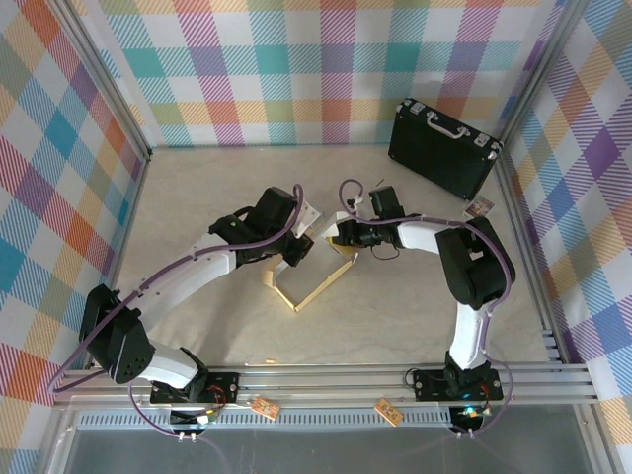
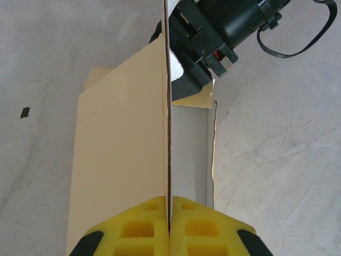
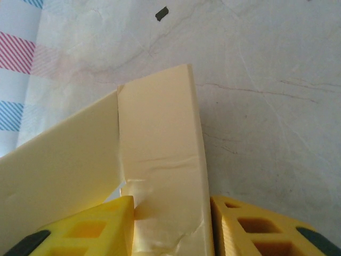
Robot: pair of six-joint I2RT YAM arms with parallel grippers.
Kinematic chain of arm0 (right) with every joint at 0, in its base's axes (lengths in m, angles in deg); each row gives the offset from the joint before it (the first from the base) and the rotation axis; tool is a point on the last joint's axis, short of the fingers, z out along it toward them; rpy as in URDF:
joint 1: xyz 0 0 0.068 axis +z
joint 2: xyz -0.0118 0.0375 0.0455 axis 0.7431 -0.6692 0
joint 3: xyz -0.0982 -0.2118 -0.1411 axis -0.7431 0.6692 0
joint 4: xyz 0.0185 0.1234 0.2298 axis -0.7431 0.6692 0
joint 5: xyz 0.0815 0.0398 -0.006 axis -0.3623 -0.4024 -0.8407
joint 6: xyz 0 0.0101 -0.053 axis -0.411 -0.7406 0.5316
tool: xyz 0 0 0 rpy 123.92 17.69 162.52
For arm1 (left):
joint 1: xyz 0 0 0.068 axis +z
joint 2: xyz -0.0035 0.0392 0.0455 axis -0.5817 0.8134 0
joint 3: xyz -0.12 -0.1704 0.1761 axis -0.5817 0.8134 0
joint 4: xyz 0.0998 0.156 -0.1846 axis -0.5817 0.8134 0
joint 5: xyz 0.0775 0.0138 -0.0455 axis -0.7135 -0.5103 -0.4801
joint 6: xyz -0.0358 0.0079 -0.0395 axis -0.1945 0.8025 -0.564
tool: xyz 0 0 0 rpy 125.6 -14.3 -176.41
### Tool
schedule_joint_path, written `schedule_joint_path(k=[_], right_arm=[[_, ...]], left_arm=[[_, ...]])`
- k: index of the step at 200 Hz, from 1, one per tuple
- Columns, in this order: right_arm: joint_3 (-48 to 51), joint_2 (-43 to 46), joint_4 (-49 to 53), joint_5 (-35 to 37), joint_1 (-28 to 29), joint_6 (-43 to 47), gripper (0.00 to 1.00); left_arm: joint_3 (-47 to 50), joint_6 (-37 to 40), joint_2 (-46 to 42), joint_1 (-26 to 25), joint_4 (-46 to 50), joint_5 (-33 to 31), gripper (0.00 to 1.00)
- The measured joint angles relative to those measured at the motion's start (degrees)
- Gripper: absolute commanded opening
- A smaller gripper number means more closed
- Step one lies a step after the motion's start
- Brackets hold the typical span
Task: Fold the paper box
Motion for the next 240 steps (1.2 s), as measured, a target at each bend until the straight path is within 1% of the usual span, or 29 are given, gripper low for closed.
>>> schedule_joint_path(k=[46, 64, 88, 116, 133, 183, 211, 240], right_arm=[[-0.44, 0.00, 2.86, 4.33, 1.49, 4.55, 0.36], [-0.44, 0.02, 2.93, 5.38, 1.81, 6.16, 0.35], [-0.13, 0.24, 2.82, 6.82, 2.67, 8.33, 0.34], [0.48, 1.05, 2.78, 8.70, 3.72, 10.73, 0.34], [0.74, 1.42, 2.84, 9.94, 4.26, 11.89, 0.33], [0.79, 1.99, 2.84, 12.09, 4.72, 14.10, 0.32], [1.01, 2.10, 2.60, 12.74, 4.76, 15.13, 0.31], [2.38, 3.19, 1.75, 13.60, 4.79, 15.39, 0.28]], left_arm=[[0.00, -3.19, -1.05, 0.02, 0.20, -2.05, 0.00], [-0.04, -5.22, -1.16, 0.13, 0.31, -3.15, 0.02], [-1.62, -7.93, -1.09, 0.48, 2.43, -4.83, 0.04], [-3.13, -10.71, -0.72, 0.72, 4.28, -6.56, 0.04], [-3.45, -12.50, -0.68, 0.70, 4.59, -7.74, 0.08], [-3.65, -17.73, -0.68, 1.09, 4.22, -11.45, 0.08], [-3.72, -18.47, -0.79, 1.46, 3.91, -12.79, 0.08], [-3.15, -18.16, -1.22, 1.51, 2.99, -12.02, 0.08]])
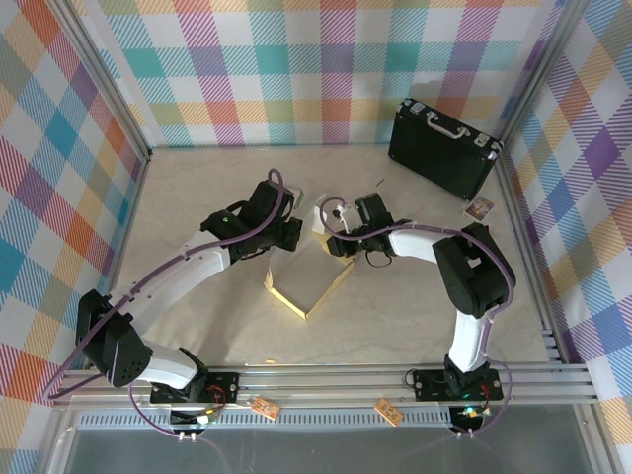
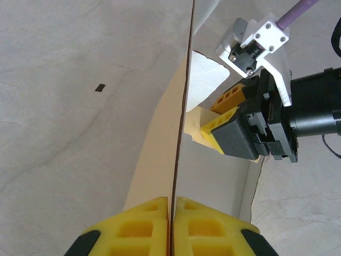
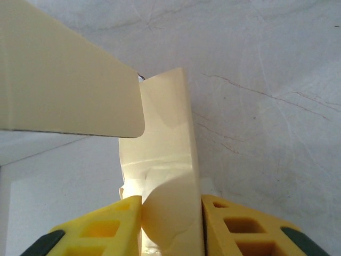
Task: Fold the paper box
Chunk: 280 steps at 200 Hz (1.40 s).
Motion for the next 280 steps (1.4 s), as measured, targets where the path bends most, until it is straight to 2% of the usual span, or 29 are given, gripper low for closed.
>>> schedule_joint_path(k=[41, 64, 154, 178, 201, 253, 280], right_arm=[[1.36, 0.70, -1.18, 0.24, 0.13, 0.55, 0.26], [1.68, 0.74, -1.86, 0.92, 0.57, 1.46, 0.22], [3.26, 1.66, -3.56, 4.48, 1.68, 2.49, 0.19], [4.74, 2.64, -4.70, 5.64, 2.23, 3.02, 0.23], [6.67, 3.80, -6.34, 6.01, 2.62, 4.76, 0.31], [6.32, 4.07, -5.92, 9.73, 4.07, 9.62, 0.29], [5.97, 4.07, -5.84, 12.04, 4.55, 10.86, 0.43]], left_arm=[[0.61, 1.97, -0.42, 0.15, -0.22, 3.56, 0.08], [0.61, 3.04, -0.42, 0.33, -0.04, 4.26, 0.08], [-0.22, 7.37, 0.07, 0.37, 2.69, 8.81, 0.10], [-0.31, 8.70, -0.04, 0.37, 2.82, 9.03, 0.10], [-0.31, 10.08, -0.48, 0.37, 3.10, 9.09, 0.10], [-0.37, 12.52, -0.61, 0.37, 3.82, 9.44, 0.09], [-0.57, 13.44, -0.61, 0.70, 4.00, 9.73, 0.08]])
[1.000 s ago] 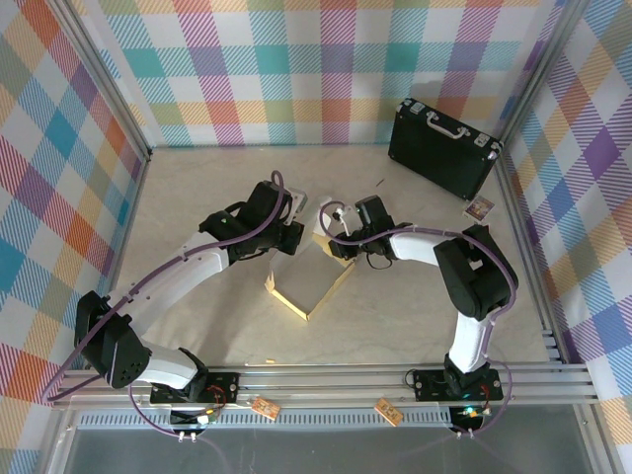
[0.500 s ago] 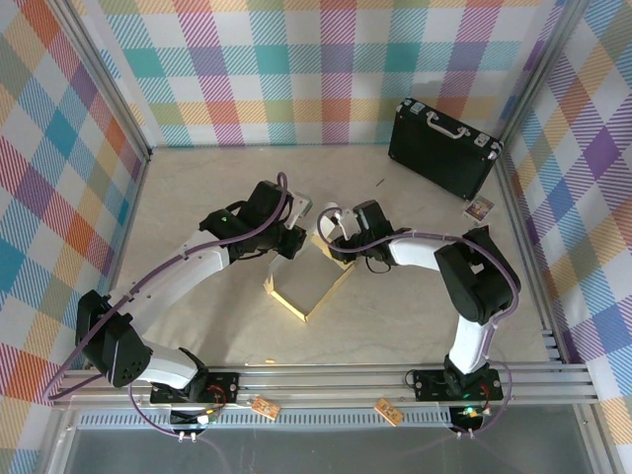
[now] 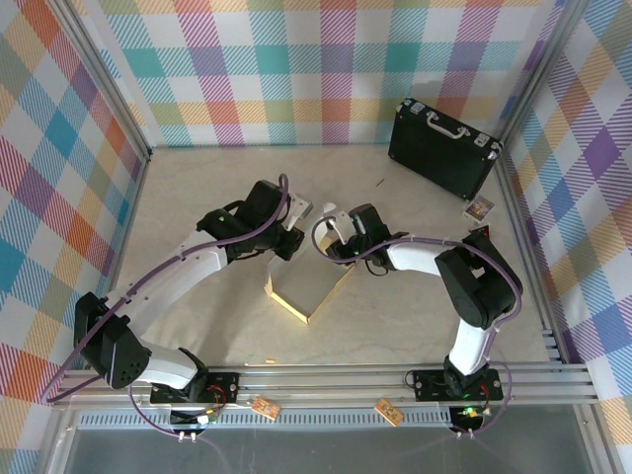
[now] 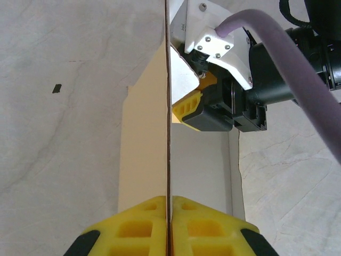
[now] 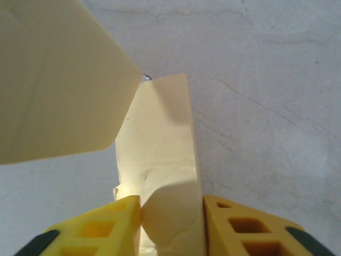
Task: Fold the paper box
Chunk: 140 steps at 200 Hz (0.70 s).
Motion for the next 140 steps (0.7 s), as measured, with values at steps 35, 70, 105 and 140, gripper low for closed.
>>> schedule_joint_path(k=[35, 70, 105, 140], right_arm=[[-1.55, -0.79, 0.90, 1.03, -0.02, 0.44, 0.47], [-1.55, -1.38, -0.02, -1.81, -0.13, 0.22, 0.50], [-1.79, -1.97, 0.02, -4.94, -0.42, 0.15, 0.52], [-4.48, -4.90, 0.02, -8.52, -0.46, -0.11, 0.45]], left_arm=[[0.00, 1.22, -0.09, 0.04, 0.04, -0.04, 0.06], [0.00, 1.81, -0.13, 0.04, 0.28, -0.04, 0.05], [0.07, 2.32, -0.17, 0.07, 0.63, 0.98, 0.05], [0.79, 2.64, -0.17, 0.42, 0.81, 3.21, 0.05]])
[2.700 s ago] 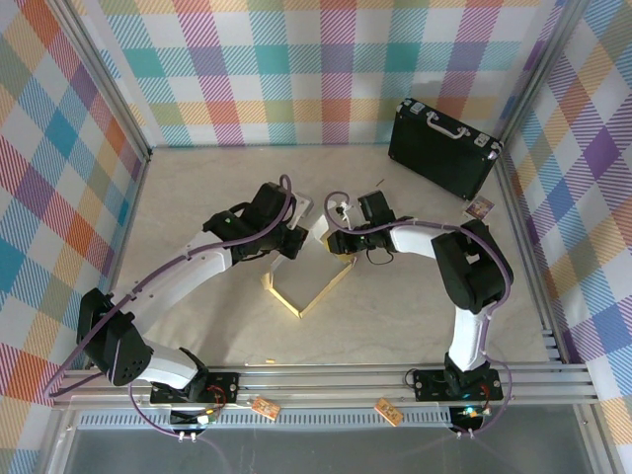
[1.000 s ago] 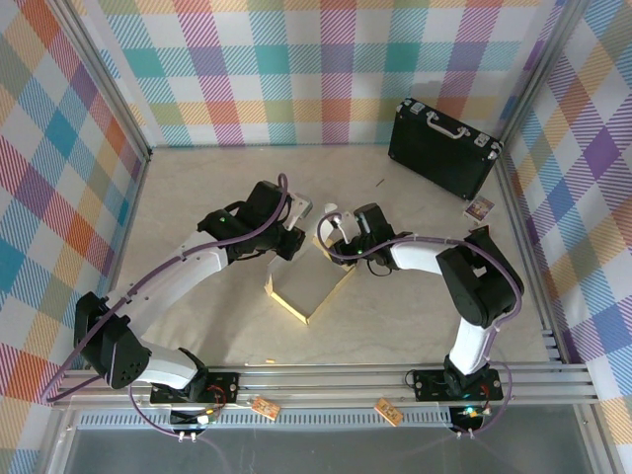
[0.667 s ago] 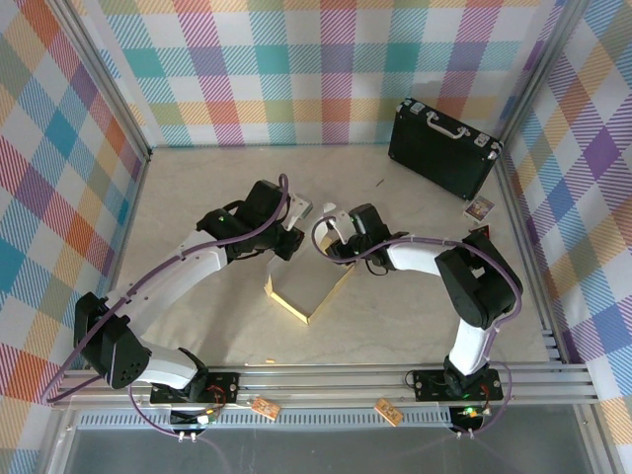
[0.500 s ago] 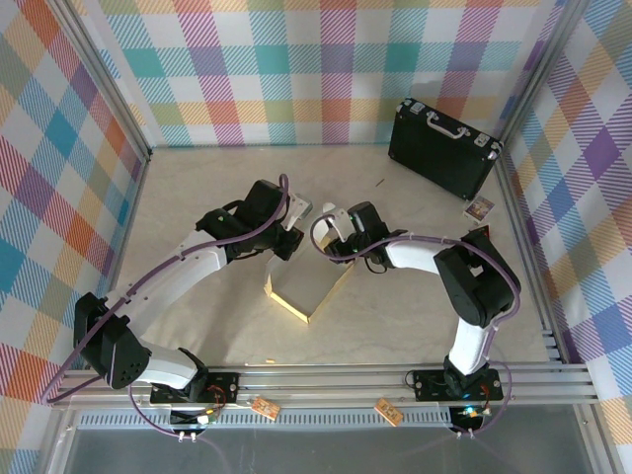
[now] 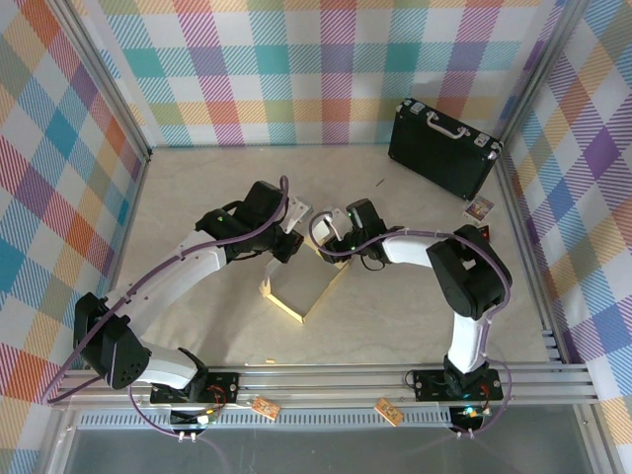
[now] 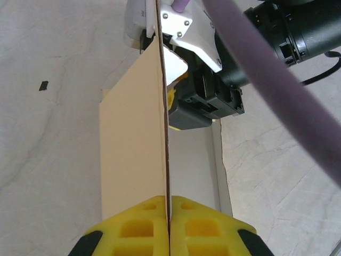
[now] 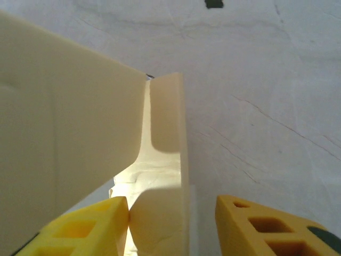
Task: Fold the paper box
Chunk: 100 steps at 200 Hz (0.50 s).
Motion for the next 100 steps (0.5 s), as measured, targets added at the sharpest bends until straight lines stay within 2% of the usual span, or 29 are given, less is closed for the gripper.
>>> schedule_joint_path(k=[22, 38, 56, 82, 100], right_arm=[[0.02, -0.55, -0.28, -1.79, -0.11, -0.17, 0.44], [-0.28, -1.11, 0.02, -1.62, -0.11, -0.07, 0.35], [-0.50, -2.01, 1.25, 3.32, -0.07, 0.09, 0.24], [0.04, -1.77, 0.52, 9.79, 1.11, -0.42, 0.21], [2.45, 0.17, -1.29, 11.19, 1.22, -0.74, 0.20]], left_arm=[[0.31, 0.22, -0.11, 0.28, -0.07, 0.63, 0.05], [0.46, 0.46, -0.24, 0.31, -0.04, 0.79, 0.05], [0.83, 0.66, -0.63, 0.33, -0.24, 1.01, 0.05], [1.44, 1.05, -1.66, 0.33, -1.22, 0.61, 0.05], [2.38, 1.79, -2.82, 0.28, -2.34, 0.61, 0.05]])
